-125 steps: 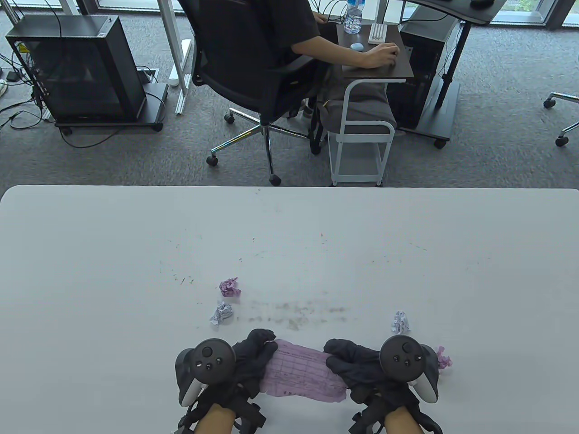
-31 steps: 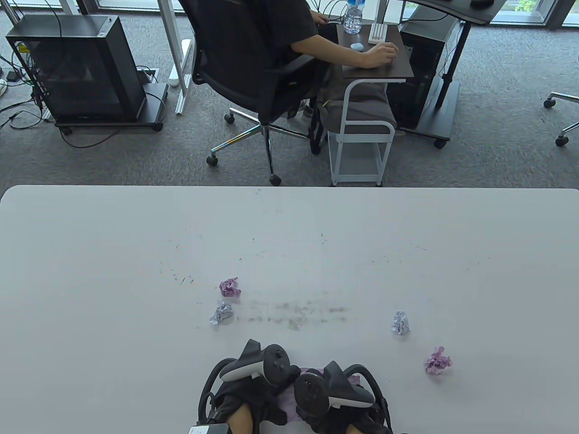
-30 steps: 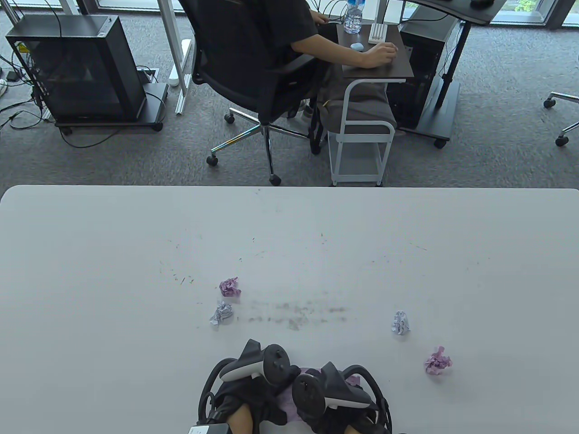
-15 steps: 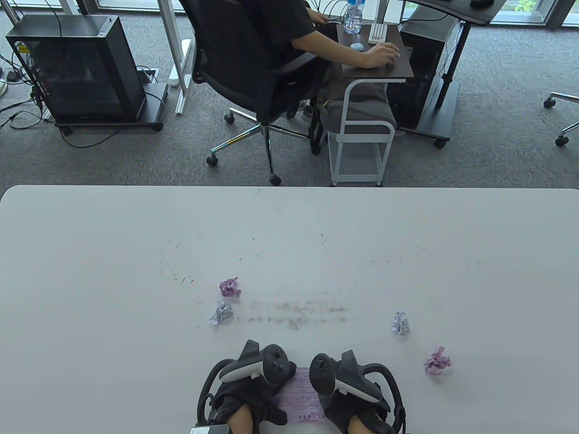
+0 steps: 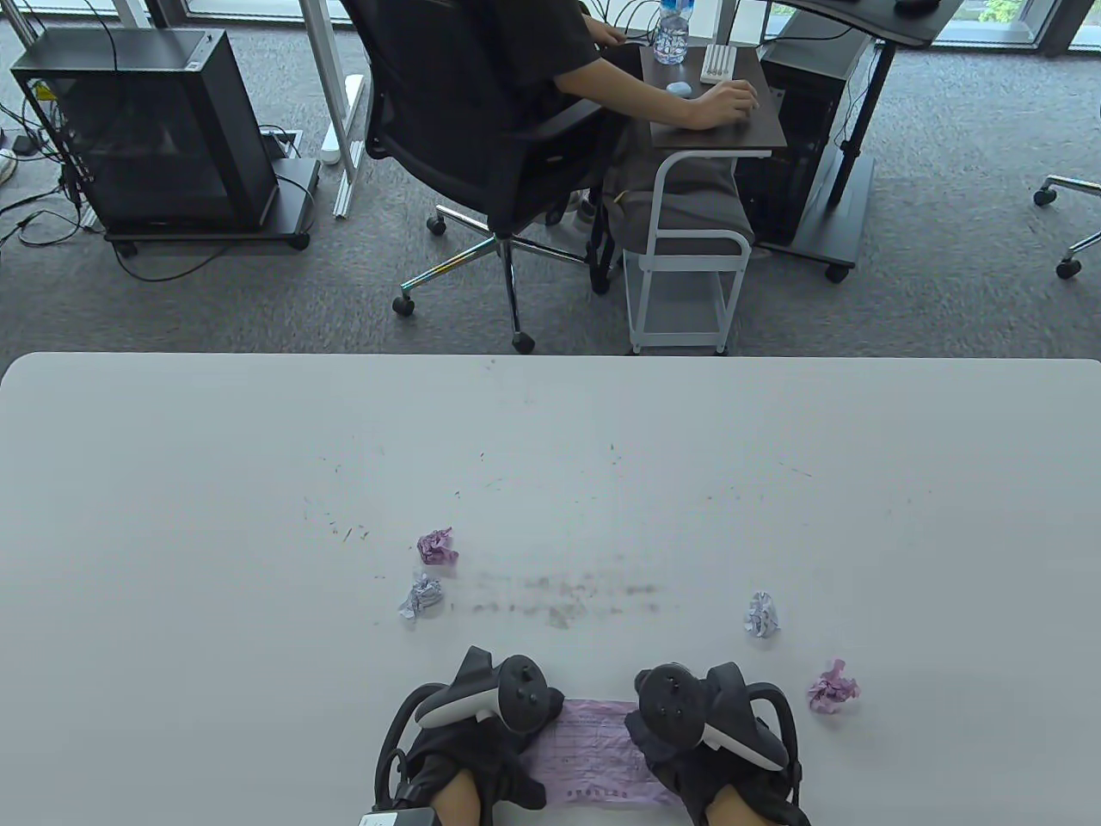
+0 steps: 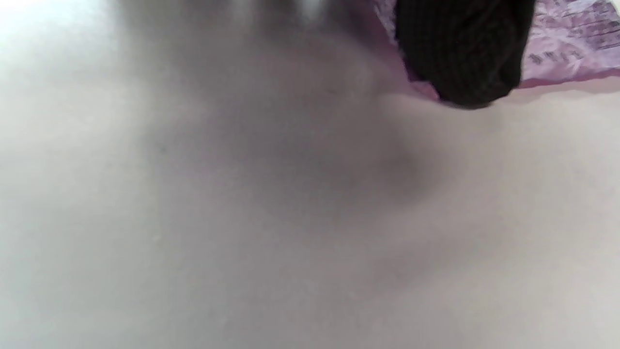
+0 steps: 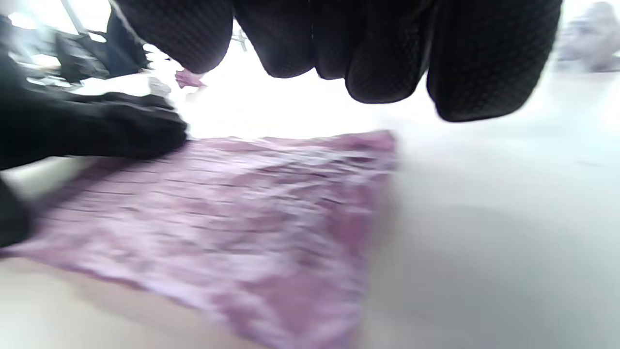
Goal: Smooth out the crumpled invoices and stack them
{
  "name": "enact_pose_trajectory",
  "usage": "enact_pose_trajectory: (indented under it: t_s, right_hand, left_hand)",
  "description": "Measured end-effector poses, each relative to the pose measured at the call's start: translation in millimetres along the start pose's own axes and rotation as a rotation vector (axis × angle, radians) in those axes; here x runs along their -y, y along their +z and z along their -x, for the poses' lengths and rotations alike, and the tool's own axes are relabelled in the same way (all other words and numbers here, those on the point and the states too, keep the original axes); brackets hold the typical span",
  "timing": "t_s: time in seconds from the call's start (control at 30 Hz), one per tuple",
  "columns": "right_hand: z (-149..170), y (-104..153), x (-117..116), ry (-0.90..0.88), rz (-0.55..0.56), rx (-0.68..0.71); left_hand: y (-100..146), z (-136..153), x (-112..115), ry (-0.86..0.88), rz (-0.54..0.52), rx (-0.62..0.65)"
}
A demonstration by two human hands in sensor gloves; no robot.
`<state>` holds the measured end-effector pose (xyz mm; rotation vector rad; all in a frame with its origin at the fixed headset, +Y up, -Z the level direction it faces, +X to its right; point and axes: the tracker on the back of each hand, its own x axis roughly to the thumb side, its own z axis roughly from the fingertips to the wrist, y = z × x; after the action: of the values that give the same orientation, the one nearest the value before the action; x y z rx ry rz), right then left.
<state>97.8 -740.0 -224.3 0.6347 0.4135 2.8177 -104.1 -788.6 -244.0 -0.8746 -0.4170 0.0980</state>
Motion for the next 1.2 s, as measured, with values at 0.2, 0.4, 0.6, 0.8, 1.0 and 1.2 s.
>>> enact_pose_trajectory:
  t_s: [0.2,0.4,0.6,0.8,1.0,1.2]
  right_hand:
    - [-55.3,-10.8,-29.2,0.158,-0.150,0.360]
    - [-61.8,-14.8,-40.2,0.199,-0.284,0.338]
    - [-41.2,-16.4,-31.2,0.078,-0.365,0.159]
    - [-14.8,-18.6,-26.9,-0.008,-0.443,-0.009]
    - [7.8,-15.1,-26.4,-0.054,-0.480,-0.105]
    - [24.4,-1.4,-3.3,-0.068,-0.318,-0.184]
  left_hand:
    - [0.3,0.7,0.3,0.001,-0.001,0.004]
    - [0.1,1.0,0.5,0.004,0.002,0.005]
    - [-0.1,0.7,0.7,0.010,0.001,0.005]
    - [-0.2,0.5,0.7,0.009,0.002,0.006]
    - [-0.4,0.5,0.9,0.013,0.001,0.010]
    - [-0.4,0.4,1.1,0.014,0.001,0.011]
